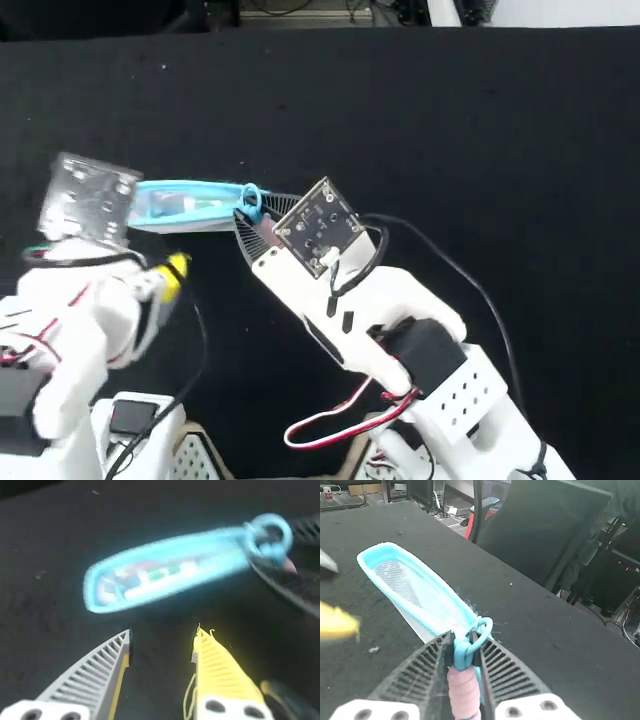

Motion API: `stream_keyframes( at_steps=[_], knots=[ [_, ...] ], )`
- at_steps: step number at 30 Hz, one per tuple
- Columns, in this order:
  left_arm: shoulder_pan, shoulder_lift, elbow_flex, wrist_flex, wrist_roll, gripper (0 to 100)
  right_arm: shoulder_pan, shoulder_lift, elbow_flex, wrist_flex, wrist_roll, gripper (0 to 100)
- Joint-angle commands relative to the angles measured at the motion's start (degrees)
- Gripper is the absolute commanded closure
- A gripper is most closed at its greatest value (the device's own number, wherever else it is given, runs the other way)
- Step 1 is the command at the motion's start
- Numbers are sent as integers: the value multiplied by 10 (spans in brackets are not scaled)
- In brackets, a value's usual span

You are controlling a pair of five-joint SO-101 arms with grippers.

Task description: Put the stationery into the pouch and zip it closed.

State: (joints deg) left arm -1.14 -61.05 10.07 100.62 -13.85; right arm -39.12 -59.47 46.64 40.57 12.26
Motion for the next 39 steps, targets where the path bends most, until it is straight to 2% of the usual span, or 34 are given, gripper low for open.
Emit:
stream_keyframes(
  at_steps=[1,4,9,12,17,19,25,33,39],
  knots=[
    [28,-6,80,-47,-7,798,11,-7,-3,-13,0,988],
    [-11,-2,141,-121,-7,798,11,-9,-3,-11,0,988],
    [-94,-2,215,-290,-3,798,11,-9,-18,18,4,988],
    [-101,-2,253,-361,10,798,11,-9,-55,68,4,988],
    [-100,-2,284,-452,95,798,-4,-6,-80,102,7,988],
    [-100,-2,294,-480,120,798,-23,-5,-81,102,30,988],
    [-98,-8,323,-518,156,798,-70,-4,-87,101,91,988],
    [-36,-8,327,-520,163,798,-69,12,-162,103,94,988],
    [-39,-8,324,-522,162,798,-68,63,-182,102,95,988]
  ],
)
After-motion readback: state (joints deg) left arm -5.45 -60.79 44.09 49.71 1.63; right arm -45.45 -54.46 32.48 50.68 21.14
